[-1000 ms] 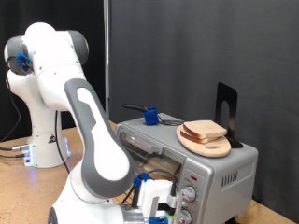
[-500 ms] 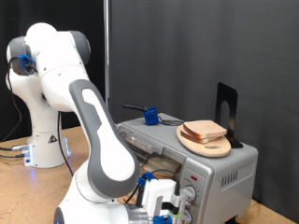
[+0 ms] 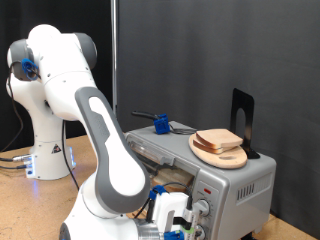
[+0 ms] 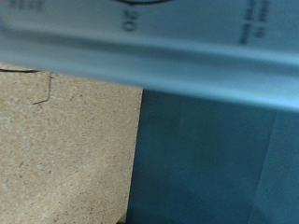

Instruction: Make a piece of toast with the oven

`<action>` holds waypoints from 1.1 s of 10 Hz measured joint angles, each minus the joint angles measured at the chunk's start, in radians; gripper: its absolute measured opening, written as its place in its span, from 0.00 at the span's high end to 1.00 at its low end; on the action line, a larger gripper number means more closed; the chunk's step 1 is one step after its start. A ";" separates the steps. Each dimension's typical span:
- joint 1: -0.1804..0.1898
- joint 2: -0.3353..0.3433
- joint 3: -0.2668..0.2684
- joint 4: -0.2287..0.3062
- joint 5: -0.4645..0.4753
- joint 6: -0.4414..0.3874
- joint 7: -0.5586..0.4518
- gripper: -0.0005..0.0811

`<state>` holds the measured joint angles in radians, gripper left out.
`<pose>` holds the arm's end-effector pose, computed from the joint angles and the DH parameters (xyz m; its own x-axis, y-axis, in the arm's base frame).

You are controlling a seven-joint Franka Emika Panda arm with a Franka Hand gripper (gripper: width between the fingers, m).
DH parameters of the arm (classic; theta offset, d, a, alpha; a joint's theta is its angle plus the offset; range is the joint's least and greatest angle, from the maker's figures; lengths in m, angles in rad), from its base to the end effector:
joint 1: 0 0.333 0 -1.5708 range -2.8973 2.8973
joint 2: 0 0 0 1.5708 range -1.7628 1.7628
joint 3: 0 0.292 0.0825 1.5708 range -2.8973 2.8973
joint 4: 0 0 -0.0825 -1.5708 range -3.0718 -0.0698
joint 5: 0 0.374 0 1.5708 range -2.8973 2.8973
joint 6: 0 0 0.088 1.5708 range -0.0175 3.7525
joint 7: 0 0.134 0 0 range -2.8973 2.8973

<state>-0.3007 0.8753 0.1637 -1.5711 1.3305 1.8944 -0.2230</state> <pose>0.6556 -0.0045 0.1285 0.7666 -0.3367 -0.5468 -0.6036 -0.0874 -0.7925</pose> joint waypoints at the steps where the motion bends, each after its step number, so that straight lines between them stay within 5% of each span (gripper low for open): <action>1: 0.000 -0.009 0.000 -0.005 0.001 -0.006 0.005 0.81; 5: 0.000 -0.016 0.001 -0.017 0.018 0.003 -0.008 0.88; 8: -0.012 -0.035 0.011 -0.084 0.153 0.018 -0.307 0.88; 11: -0.020 -0.036 0.015 -0.108 0.215 0.002 -0.474 0.87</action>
<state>-0.3210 0.8388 0.1788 -1.6789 1.5454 1.8967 -0.6966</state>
